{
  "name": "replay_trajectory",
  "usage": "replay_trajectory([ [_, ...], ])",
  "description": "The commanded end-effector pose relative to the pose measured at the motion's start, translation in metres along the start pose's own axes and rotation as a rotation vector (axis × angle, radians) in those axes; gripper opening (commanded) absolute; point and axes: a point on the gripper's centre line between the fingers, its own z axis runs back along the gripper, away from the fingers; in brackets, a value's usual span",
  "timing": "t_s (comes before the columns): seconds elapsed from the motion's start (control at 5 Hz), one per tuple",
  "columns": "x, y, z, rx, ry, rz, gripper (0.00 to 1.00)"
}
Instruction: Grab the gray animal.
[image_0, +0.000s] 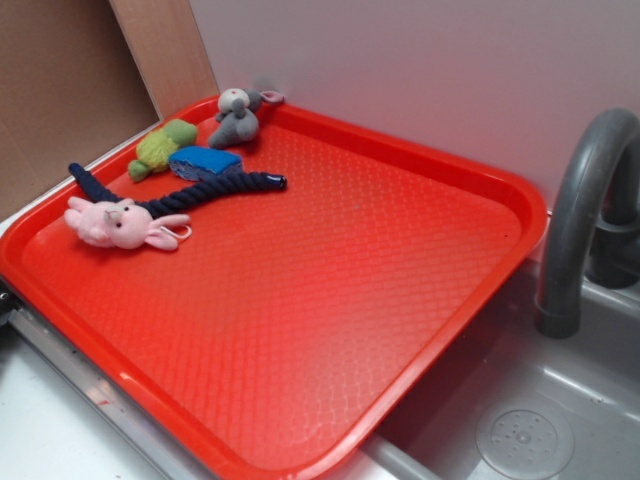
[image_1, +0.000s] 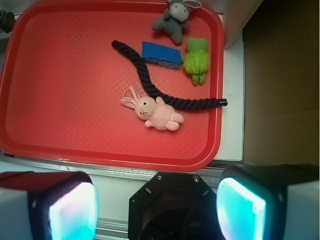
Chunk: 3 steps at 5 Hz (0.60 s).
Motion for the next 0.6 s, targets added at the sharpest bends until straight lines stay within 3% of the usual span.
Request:
replay_trajectory([
  [0.0, 0.000, 0.000, 0.000, 0.000, 0.000, 0.000, 1.00],
  [0.4, 0.058, -0.001, -0.038, 0.028, -0.066, 0.235, 1.00],
])
